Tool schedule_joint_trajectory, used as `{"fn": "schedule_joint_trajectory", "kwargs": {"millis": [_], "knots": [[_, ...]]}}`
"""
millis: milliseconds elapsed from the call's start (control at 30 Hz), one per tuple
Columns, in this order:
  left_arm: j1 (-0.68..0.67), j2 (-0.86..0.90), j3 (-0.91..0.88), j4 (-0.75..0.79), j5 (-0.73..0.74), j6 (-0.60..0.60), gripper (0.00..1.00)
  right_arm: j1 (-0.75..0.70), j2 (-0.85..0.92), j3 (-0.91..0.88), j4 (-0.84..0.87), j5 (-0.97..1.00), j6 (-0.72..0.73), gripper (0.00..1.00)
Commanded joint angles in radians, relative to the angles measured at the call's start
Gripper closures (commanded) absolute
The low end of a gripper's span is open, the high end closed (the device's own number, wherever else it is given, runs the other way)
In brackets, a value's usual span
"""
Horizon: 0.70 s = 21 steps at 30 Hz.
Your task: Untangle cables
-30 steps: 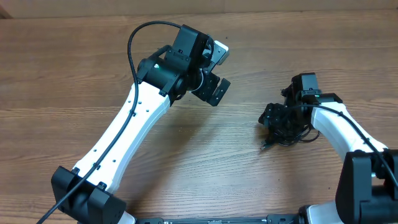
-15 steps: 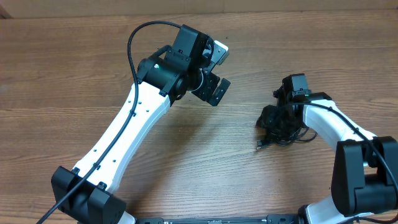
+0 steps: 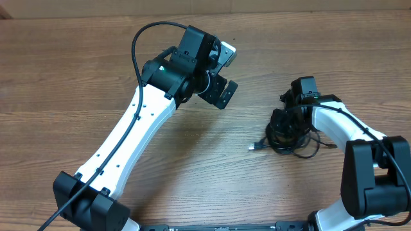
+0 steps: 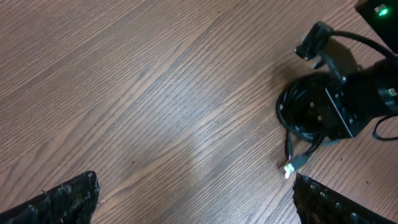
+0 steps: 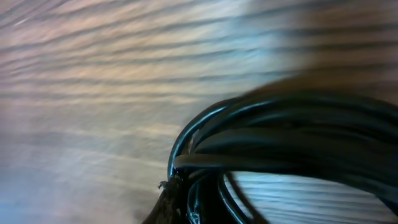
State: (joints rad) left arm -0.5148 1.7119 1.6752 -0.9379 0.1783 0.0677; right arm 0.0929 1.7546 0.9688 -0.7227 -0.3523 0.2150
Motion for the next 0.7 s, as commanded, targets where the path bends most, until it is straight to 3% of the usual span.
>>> {"fn": "schedule_joint_trajectory", "kwargs": {"millis": [0, 200, 667], "knots": [[0.014, 0.01, 0.021, 0.006, -0.001, -0.05, 0.01, 0.004, -0.008, 0.045, 0.002, -0.222, -0.106, 0.96], [0.052, 0.009, 0.021, 0.005, 0.095, -0.058, 0.0, 0.004, -0.071, 0.084, 0.003, -0.464, -0.248, 0.96], [0.15, 0.009, 0.021, 0.005, 0.428, -0.057, 0.0, 0.001, -0.177, 0.177, 0.102, -0.854, -0.25, 0.96]]}}
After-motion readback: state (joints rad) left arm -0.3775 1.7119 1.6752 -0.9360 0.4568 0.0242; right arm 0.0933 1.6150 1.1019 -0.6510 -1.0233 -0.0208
